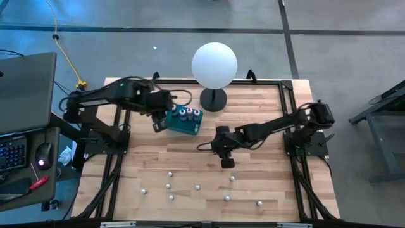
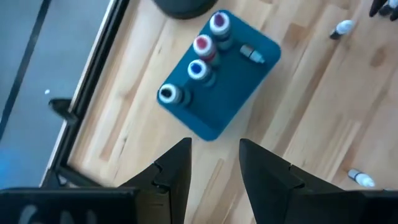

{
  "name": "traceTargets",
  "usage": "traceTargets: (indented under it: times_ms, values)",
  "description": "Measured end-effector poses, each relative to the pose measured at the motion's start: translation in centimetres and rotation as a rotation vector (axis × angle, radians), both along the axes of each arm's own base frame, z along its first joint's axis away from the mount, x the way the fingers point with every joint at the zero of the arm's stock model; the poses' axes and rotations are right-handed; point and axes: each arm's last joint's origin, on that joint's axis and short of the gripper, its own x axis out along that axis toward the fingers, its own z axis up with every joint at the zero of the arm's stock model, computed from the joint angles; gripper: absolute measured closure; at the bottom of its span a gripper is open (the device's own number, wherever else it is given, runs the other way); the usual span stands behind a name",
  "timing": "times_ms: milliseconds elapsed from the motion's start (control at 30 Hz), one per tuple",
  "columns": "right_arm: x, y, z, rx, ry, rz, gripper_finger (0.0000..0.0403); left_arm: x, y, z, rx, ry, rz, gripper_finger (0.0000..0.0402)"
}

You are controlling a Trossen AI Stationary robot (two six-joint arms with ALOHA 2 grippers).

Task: Pick & Place food coloring
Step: Put the small red food coloring bottle into the blue bin

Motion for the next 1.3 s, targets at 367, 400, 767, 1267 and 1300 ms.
traceTargets:
  times_ms: [367,400,767,1267,1300]
  values:
    - [1.6,-3.1,-1.9,0.087,0.018,-0.072,0.0299,-1.5,-0.7,-3.5,0.002,0.081,0.032,0.0271]
    - [1.7,-3.1,-2.4,0.109,0.030,-0.070,0.0299,-1.4,-0.7,-3.9,0.004,0.087,0.032,0.0271]
    - [2.2,-3.1,-5.2,0.102,0.097,-0.060,0.0301,-1.4,-0.6,-7.2,0.014,0.205,0.030,0.0271]
    - [7.8,-4.2,3.3,-0.052,-0.412,-0.170,0.0330,-1.4,-0.6,-7.3,0.043,0.214,0.031,0.0271]
    - [8.2,-4.6,3.9,-0.067,-0.441,-0.195,0.0329,-1.4,-0.5,-7.3,0.048,0.214,0.033,0.0271]
